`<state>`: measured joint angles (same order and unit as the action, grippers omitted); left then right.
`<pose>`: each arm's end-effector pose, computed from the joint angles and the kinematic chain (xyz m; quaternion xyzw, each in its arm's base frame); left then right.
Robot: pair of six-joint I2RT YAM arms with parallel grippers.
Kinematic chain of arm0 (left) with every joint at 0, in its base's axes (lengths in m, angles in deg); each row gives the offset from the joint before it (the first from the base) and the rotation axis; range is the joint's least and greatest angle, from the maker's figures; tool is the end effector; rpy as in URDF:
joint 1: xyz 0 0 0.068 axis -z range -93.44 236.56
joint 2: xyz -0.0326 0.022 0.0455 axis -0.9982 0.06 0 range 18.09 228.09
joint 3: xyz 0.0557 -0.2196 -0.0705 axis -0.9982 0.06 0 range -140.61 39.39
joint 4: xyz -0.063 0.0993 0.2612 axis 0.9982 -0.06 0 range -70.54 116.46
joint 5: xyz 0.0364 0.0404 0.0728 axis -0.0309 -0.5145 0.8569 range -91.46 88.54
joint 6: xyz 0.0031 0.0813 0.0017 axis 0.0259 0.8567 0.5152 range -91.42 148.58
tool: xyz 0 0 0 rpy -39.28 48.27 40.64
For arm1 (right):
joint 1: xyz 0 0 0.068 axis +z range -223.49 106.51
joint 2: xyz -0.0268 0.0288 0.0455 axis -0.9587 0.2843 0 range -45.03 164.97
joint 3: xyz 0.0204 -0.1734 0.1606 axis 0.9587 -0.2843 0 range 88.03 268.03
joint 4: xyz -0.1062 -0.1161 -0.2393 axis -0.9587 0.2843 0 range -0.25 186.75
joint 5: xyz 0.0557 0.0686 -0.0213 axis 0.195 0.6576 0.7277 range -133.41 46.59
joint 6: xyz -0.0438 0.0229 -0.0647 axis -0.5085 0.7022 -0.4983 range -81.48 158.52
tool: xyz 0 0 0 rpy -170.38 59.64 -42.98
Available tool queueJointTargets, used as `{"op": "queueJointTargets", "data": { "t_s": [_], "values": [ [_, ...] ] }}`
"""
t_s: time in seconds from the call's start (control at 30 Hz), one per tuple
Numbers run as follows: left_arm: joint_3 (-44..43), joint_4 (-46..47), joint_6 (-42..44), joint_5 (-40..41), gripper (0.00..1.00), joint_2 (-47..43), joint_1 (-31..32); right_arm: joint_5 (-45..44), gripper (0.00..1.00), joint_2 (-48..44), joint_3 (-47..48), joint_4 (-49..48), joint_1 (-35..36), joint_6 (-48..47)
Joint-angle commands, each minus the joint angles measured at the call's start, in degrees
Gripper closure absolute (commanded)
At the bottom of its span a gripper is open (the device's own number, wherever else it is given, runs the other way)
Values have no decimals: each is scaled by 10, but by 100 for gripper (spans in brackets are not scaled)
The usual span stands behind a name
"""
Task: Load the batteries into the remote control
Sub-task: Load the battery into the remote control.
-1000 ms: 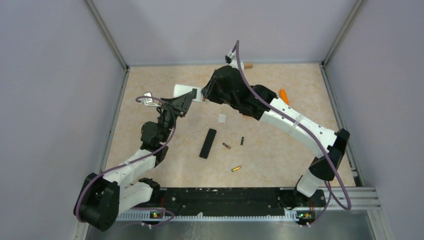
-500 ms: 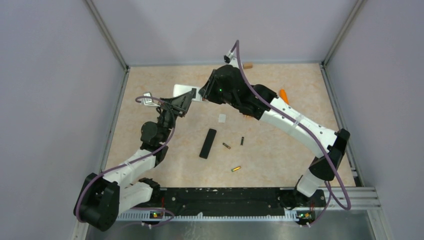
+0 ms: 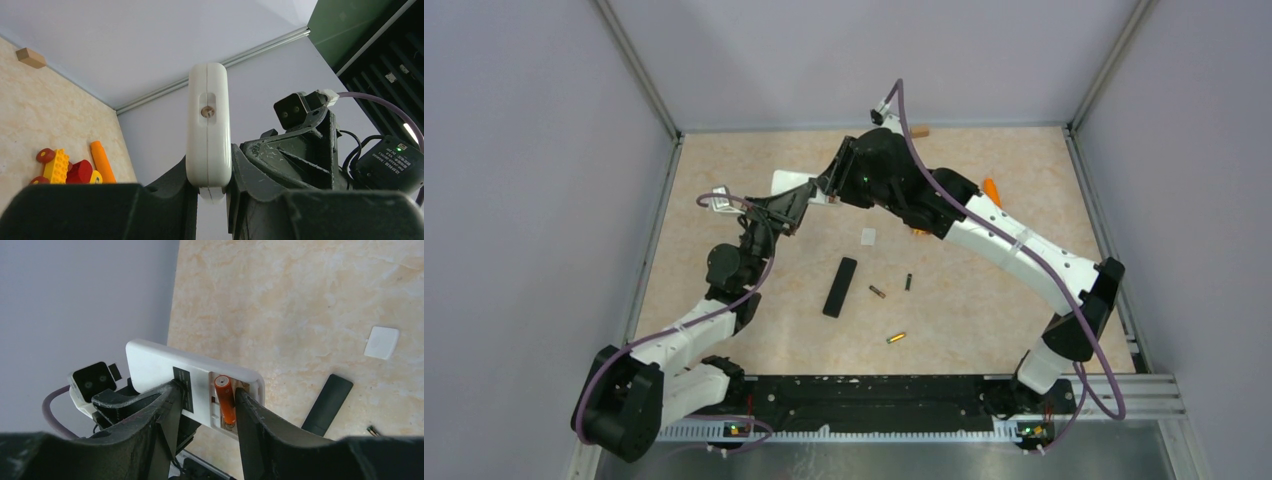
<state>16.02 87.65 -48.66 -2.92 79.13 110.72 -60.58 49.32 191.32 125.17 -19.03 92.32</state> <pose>0.2677 -0.1220 0.2515 -0.2353 0.4951 -0.6516 0.5244 0.2627 0.3317 0.3782 0.0738 0.8412 0.3473 0.4079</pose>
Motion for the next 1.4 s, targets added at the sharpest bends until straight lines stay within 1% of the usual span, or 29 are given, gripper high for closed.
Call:
{"op": "queueJointTargets", "data": {
  "t_s": [0.0,0.2,0.47,0.5,0.63,0.67,0.73,0.87,0.97,1.17,1.37],
  "values": [
    [-2,53,-27,34,100,-4,1,12,52,-30,19,-5,-10,-3],
    [0,68,-39,43,100,4,0,25,45,-43,26,-7,-16,2],
    [6,92,-73,56,100,12,-1,32,44,-54,27,-9,-24,4],
    [5,94,-74,57,100,13,-1,31,42,-59,25,-11,-24,5],
    [1,99,-68,61,100,17,-1,53,17,-93,-5,-43,-24,37],
    [0,100,-66,61,100,18,-1,58,14,-102,-16,-52,-24,54],
    [-2,105,-63,61,100,20,-1,71,10,-117,-49,-79,-24,95],
    [-5,117,-62,64,100,28,-1,92,9,-148,-140,-159,-23,208],
    [-7,129,-60,69,100,36,-1,108,9,-161,-185,-219,-24,289],
    [-14,154,-60,64,100,55,-1,131,11,-143,-200,-263,-23,353],
    [-13,163,-65,65,100,58,-1,118,10,-126,-202,-240,-24,395]
  ]
}}
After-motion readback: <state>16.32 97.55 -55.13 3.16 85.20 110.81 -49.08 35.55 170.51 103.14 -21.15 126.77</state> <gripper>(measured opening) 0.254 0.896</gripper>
